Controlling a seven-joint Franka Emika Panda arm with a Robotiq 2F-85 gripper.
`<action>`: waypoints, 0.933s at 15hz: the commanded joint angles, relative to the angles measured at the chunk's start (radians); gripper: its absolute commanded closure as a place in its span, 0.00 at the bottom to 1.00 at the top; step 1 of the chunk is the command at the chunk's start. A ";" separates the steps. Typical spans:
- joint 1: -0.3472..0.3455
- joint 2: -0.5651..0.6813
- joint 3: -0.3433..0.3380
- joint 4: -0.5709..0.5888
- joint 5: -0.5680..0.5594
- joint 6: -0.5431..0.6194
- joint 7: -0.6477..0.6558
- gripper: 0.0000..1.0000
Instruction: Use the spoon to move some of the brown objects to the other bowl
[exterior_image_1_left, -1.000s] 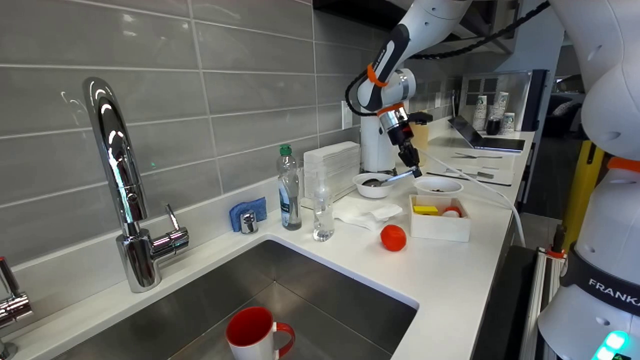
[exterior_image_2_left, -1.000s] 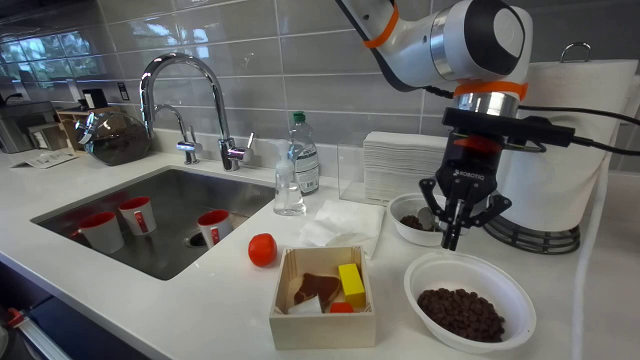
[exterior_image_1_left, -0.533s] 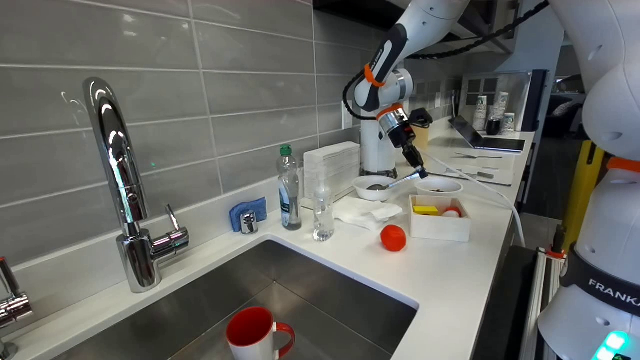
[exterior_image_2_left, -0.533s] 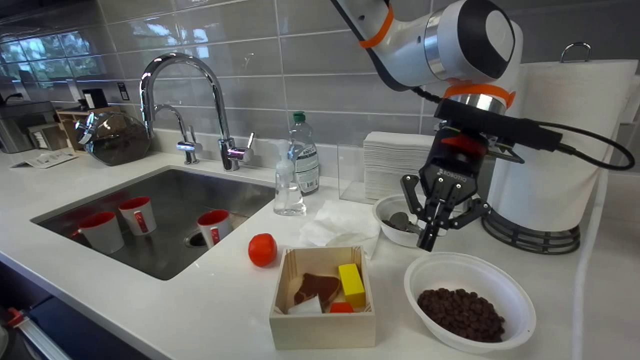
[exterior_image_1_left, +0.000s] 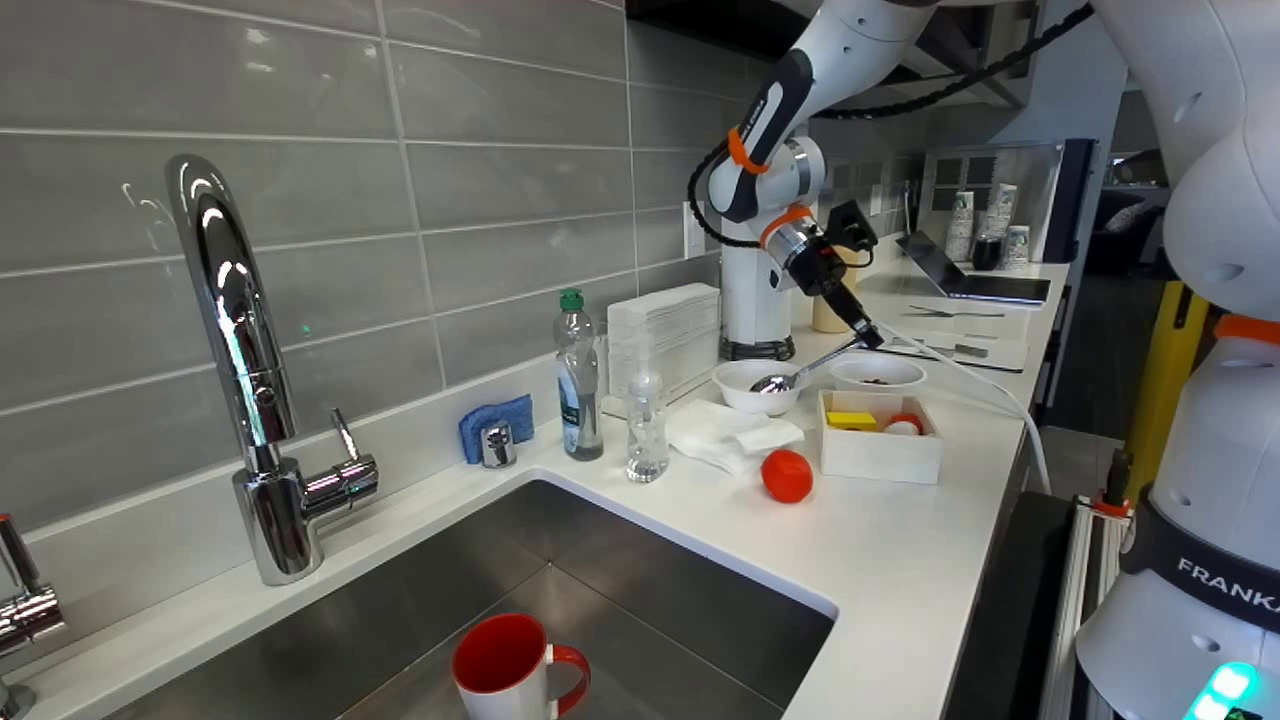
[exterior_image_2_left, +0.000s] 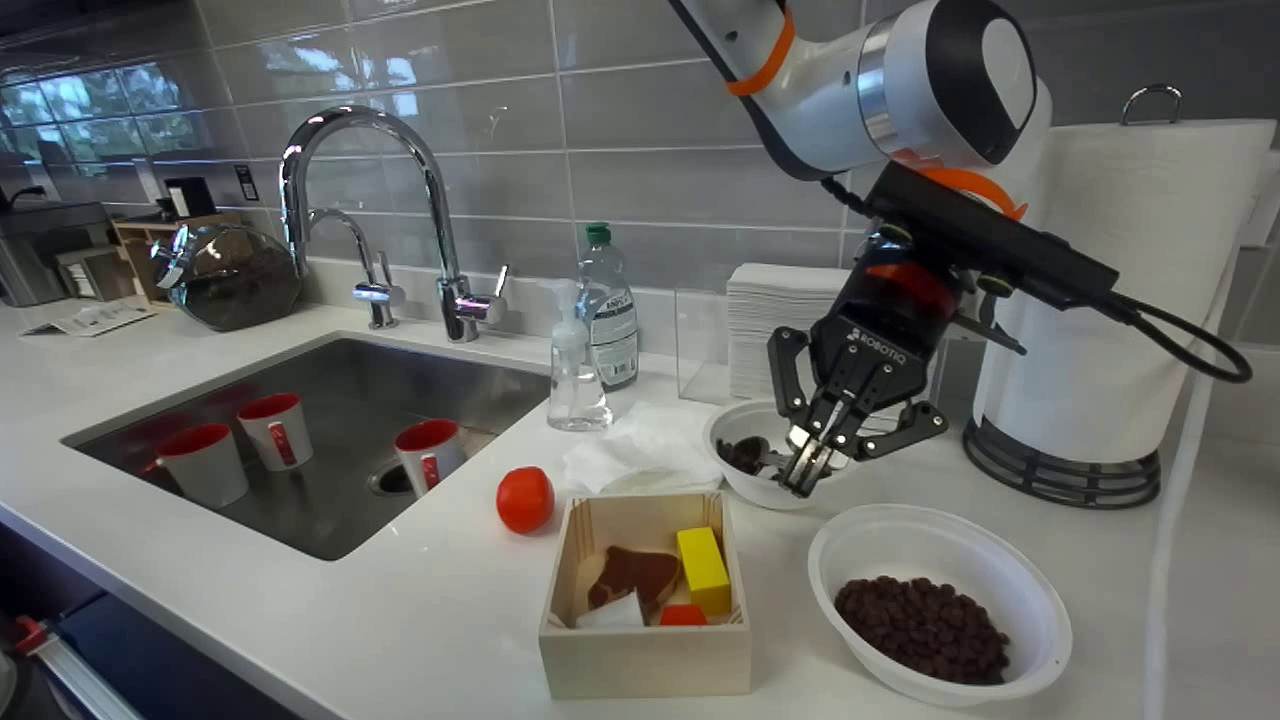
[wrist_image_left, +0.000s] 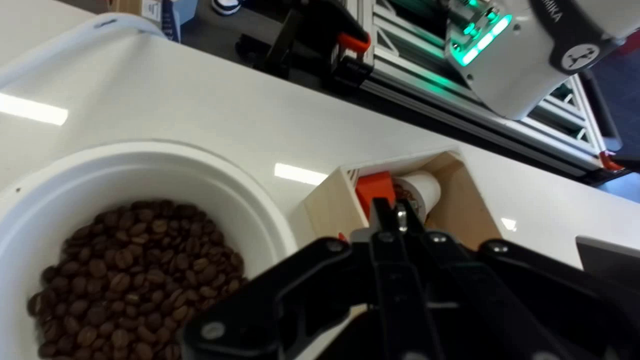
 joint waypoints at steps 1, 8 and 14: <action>-0.024 0.058 0.005 0.093 0.023 -0.161 -0.028 0.99; -0.065 0.142 0.012 0.200 0.066 -0.334 -0.027 0.99; -0.112 0.197 0.018 0.285 0.153 -0.410 -0.021 0.99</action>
